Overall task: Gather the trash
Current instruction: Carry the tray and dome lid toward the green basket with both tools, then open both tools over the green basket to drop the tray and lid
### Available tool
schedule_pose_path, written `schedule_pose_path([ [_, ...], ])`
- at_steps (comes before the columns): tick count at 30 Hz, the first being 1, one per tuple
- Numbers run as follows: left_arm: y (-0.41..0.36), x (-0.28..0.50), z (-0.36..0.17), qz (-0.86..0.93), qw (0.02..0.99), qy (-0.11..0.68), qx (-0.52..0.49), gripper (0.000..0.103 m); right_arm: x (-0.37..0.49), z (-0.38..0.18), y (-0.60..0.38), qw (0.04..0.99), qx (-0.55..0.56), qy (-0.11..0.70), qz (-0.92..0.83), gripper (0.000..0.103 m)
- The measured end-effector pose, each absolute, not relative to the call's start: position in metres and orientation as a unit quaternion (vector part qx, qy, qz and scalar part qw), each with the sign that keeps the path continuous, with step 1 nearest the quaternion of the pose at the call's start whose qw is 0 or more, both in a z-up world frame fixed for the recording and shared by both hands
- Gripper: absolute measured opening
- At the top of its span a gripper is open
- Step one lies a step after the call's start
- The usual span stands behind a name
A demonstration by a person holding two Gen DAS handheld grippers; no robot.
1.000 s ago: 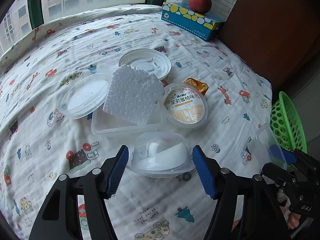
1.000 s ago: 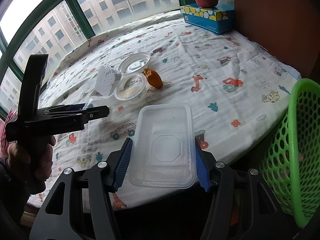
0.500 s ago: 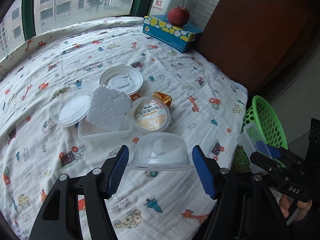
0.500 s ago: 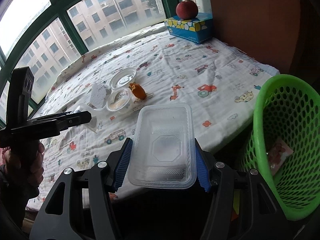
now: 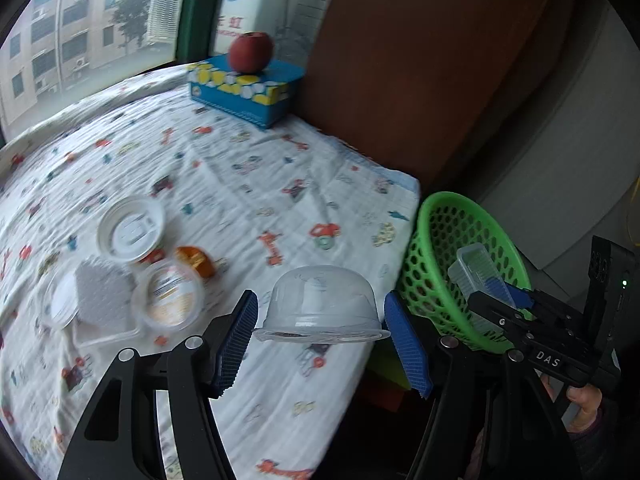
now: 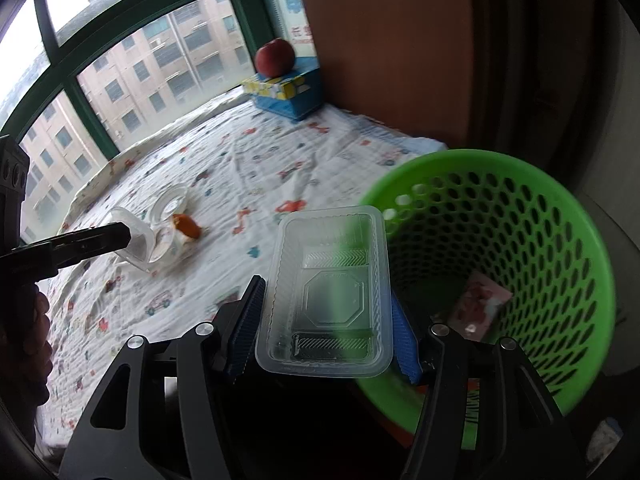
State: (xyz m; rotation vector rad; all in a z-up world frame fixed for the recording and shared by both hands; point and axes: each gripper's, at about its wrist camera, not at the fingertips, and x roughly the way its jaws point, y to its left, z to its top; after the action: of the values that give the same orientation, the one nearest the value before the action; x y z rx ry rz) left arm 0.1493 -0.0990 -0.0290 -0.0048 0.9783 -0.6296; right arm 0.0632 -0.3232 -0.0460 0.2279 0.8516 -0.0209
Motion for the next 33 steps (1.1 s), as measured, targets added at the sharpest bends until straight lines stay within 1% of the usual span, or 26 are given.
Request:
schedule_pose_path([
  [12,-0.196,0.143,-0.017,-0.352,0.816,0.455,0.053,0.063,0.045,-0.048,-0.387,0.902,0.12,0.407,-0.076,0.058],
  [22,-0.248,0.144,-0.018,-0.366,0.806,0.459,0.076,0.063,0.032,-0.06,-0.426,0.894,0.137,0.412,-0.106,0.059],
  [24,-0.255,0.144,-0.019,-0.368,0.804,0.46,0.08,0.063,0.03,-0.061,-0.431,0.893,0.142,0.413,-0.107,0.06],
  [26,-0.262,0.143,-0.02,-0.37,0.802,0.461,0.085,0.063,0.027,-0.062,-0.435,0.893,0.144,0.412,-0.11,0.064],
  [31,-0.278,0.141,-0.026,-0.375,0.795,0.467,0.094,0.063,0.02,-0.059,-0.442,0.895,0.147,0.406,-0.116,0.064],
  [33,-0.284,0.14,-0.028,-0.376,0.793,0.47,0.096,0.063,0.015,-0.057,-0.444,0.895,0.149,0.402,-0.12,0.066],
])
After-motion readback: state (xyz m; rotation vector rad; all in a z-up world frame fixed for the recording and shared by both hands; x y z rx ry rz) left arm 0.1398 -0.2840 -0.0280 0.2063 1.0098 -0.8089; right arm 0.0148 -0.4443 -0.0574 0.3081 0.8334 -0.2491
